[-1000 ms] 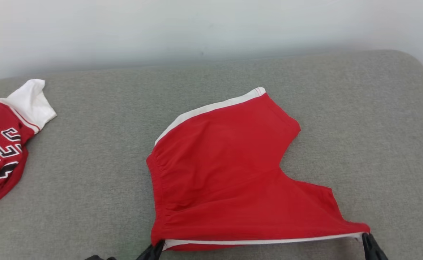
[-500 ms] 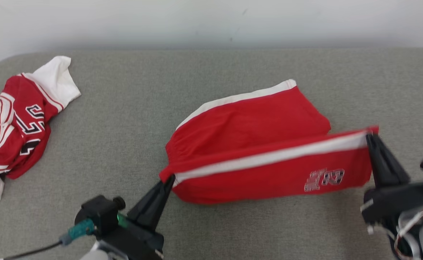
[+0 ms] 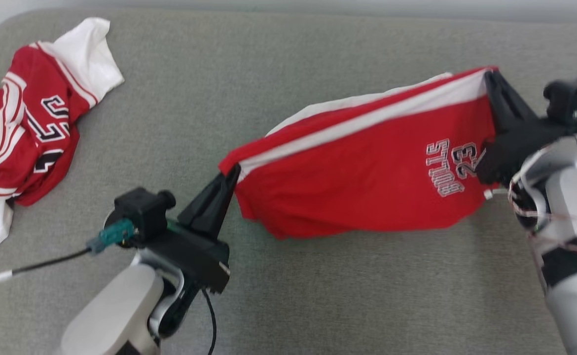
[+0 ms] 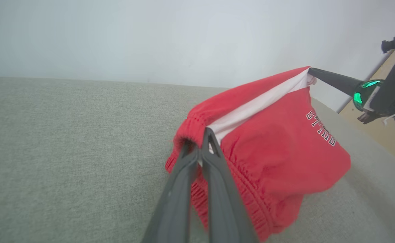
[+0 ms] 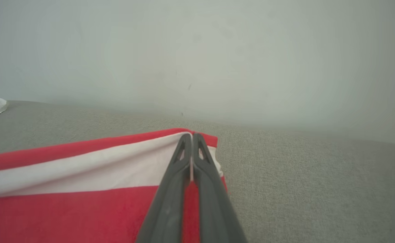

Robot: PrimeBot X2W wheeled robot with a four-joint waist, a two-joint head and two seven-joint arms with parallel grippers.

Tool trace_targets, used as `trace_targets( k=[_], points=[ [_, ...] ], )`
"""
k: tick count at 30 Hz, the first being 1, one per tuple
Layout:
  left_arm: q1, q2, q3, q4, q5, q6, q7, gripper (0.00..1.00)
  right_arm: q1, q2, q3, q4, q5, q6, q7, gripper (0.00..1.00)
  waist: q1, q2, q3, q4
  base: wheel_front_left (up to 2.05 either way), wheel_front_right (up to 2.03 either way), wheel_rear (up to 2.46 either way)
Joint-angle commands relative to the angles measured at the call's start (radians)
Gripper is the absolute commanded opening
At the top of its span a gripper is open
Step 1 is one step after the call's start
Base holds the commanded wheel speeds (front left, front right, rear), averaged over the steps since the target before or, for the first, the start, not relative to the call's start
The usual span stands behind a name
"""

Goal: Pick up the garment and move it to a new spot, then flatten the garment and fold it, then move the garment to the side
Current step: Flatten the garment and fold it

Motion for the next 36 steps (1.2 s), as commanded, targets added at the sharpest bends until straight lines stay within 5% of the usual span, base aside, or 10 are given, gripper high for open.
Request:
trace_targets(
  k=[1,15,16,17,18,28,36],
  points=[
    [-0.033,-0.012,-0.01,0.017,-0.008,0.002,-0.003,0.0,-0.046,0.002,-0.002,0.054,-0.017,-0.003,-0.02,0.0,-0.0003,-0.0001,0.046,0.038,0.0,0.0,0.0],
    [-0.221,-0.05,-0.118,0.175,-0.043,0.002,-0.003,0.0,-0.309,0.042,-0.033,0.461,-0.129,-0.003,-0.097,0.0,-0.0003,-0.0001,0.117,0.055,0.0,0.0,0.0],
    [-0.232,-0.053,-0.119,0.18,-0.043,0.002,-0.003,0.32,-0.319,0.047,-0.035,0.483,-0.136,-0.003,-0.101,0.06,-0.0003,-0.0001,0.116,0.052,0.0,0.0,0.0],
    [-0.237,-0.056,-0.117,0.186,-0.043,0.002,-0.003,0.74,-0.328,0.053,-0.029,0.499,-0.147,-0.003,-0.111,0.39,-0.0003,-0.0001,0.113,0.049,0.0,0.0,0.0],
    [-0.238,-0.059,-0.116,0.19,-0.036,0.002,-0.003,1.0,-0.337,0.058,-0.024,0.512,-0.148,-0.003,-0.121,1.0,-0.0003,-0.0001,0.11,0.046,0.0,0.0,0.0],
    [-0.102,-0.076,0.015,0.16,0.059,0.002,-0.003,1.0,-0.282,0.046,0.052,0.58,-0.081,-0.003,-0.226,1.0,-0.0003,-0.0001,-0.003,0.029,0.0,0.0,0.0],
    [0.095,-0.087,0.24,0.016,0.166,0.002,-0.003,1.0,-0.163,0.001,0.126,0.568,0.029,-0.003,-0.246,1.0,-0.0003,-0.0001,-0.073,0.014,0.0,0.0,0.0]
  ],
)
